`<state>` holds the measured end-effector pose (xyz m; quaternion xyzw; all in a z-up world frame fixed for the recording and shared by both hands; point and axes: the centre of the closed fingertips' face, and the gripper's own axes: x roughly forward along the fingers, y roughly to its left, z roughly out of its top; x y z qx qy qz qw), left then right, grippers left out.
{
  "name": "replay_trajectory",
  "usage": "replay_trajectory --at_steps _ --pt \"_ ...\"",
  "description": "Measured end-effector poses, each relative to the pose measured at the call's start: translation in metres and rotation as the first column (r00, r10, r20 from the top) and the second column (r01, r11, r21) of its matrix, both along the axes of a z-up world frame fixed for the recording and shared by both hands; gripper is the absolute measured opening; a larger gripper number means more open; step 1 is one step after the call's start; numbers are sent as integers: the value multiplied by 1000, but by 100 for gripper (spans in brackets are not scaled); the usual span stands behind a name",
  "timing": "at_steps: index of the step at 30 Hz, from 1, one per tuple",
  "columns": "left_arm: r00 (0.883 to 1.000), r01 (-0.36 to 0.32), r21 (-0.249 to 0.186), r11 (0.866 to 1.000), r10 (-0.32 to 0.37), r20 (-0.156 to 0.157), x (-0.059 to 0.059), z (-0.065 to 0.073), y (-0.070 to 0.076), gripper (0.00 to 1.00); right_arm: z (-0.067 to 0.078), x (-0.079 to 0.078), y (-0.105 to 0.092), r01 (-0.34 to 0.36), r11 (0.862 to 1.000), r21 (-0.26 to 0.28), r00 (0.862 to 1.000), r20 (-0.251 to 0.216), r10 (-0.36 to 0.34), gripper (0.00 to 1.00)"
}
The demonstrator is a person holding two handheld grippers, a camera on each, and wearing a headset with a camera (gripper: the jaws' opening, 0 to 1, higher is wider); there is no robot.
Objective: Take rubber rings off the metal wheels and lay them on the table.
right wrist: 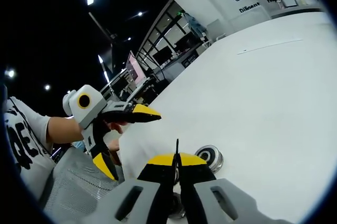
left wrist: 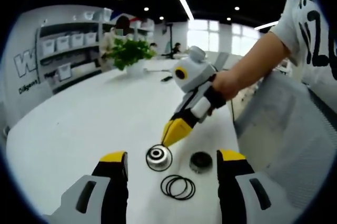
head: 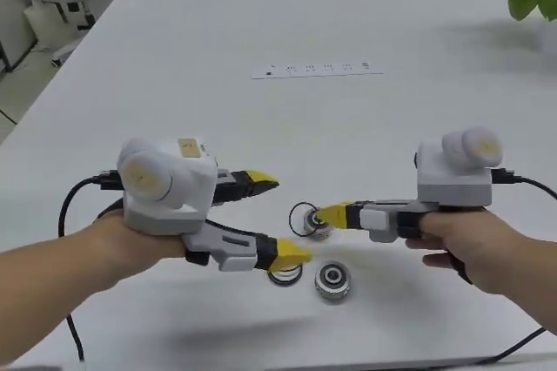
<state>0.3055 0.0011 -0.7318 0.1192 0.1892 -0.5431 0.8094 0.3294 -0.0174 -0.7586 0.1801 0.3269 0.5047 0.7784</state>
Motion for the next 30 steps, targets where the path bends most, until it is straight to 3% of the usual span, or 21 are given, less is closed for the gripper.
replay_trajectory --at_steps 11,30 --pt "999 -39 -26 999 38 -11 -7 4 19 76 -5 -14 14 -58 998 -9 998 -33 57 0" --pt "997 -72 -27 997 72 -25 -10 3 33 75 -22 -25 24 -117 992 -41 990 -88 113 0"
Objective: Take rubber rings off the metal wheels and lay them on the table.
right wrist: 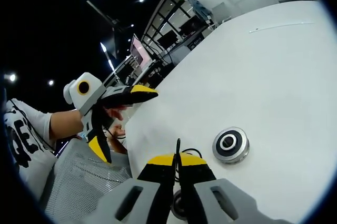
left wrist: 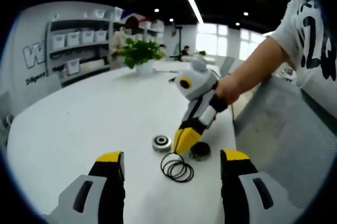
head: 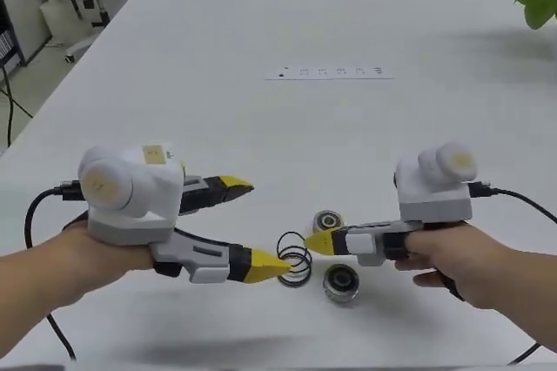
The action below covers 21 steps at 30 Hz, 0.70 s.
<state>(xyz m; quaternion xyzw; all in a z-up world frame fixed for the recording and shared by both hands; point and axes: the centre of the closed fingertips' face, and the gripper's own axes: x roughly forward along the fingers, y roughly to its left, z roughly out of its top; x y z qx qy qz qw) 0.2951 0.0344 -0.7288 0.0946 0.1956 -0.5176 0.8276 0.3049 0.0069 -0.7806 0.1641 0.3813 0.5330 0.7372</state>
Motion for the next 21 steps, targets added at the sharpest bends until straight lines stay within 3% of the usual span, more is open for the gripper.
replay_trajectory --at_steps 7,21 --pt "1000 -3 4 1000 3 -8 -1 -3 2 75 -7 3 0 1 1000 -22 1000 -4 -1 0" --pt "1000 -7 19 1000 7 -15 -1 -7 4 74 -18 12 -5 24 997 -73 999 31 -22 1"
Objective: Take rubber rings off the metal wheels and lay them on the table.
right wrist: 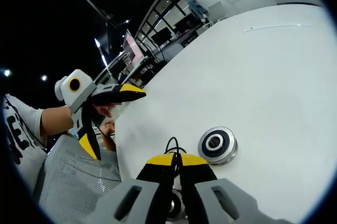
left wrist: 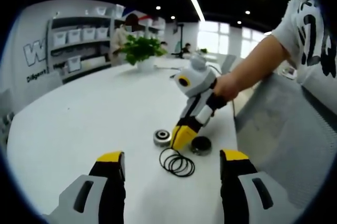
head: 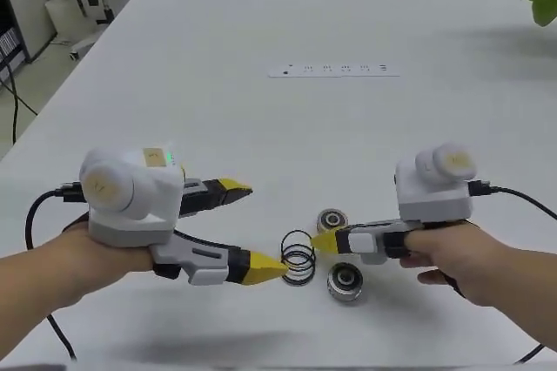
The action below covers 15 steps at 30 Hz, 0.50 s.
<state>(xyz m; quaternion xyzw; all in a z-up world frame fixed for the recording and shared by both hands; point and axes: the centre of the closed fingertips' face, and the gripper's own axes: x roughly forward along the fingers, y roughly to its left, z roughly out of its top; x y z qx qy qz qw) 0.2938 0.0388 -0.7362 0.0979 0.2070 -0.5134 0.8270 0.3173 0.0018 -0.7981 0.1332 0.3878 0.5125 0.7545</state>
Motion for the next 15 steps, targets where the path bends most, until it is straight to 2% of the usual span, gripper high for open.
replay_trajectory --at_steps 9,15 --pt "1000 2 2 1000 -2 -7 1 -3 1 74 -3 2 0 1 1000 -17 1000 11 -1 9" --pt "1000 -2 1 1000 2 -6 3 -3 2 74 0 -4 3 -10 1000 -12 1000 16 10 14"
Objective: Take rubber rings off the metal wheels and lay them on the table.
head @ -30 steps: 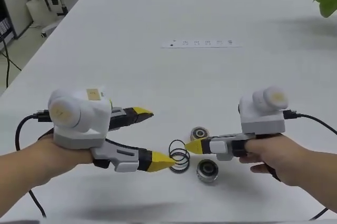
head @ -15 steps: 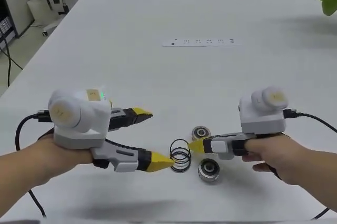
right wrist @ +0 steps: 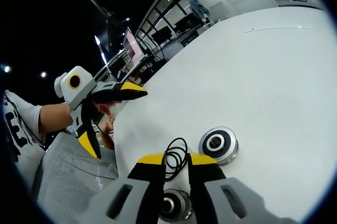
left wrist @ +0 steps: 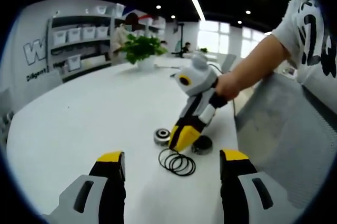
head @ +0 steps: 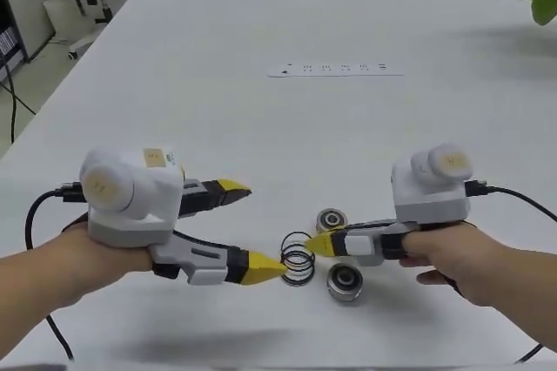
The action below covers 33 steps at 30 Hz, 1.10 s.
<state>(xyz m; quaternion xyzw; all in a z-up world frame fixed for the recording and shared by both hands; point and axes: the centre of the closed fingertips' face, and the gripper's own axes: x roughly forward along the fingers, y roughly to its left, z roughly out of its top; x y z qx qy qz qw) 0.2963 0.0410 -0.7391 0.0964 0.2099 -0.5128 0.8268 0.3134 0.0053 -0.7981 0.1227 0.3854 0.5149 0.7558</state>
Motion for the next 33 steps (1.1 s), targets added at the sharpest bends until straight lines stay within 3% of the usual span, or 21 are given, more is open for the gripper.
replay_trajectory --at_steps 8,18,27,33 --pt "1000 -2 4 1000 2 4 1 0 1 74 8 -7 2 -14 1000 -8 1000 25 14 21" --pt "1000 -4 0 1000 4 11 0 5 3 75 30 -5 -6 -3 999 35 999 54 1 27" --pt "999 -13 -29 999 13 31 0 22 1 76 60 -5 -16 -15 997 73 993 120 7 33" --pt "999 1 -18 1000 0 40 -6 26 0 77 77 -6 -26 -6 996 94 987 158 -9 38"
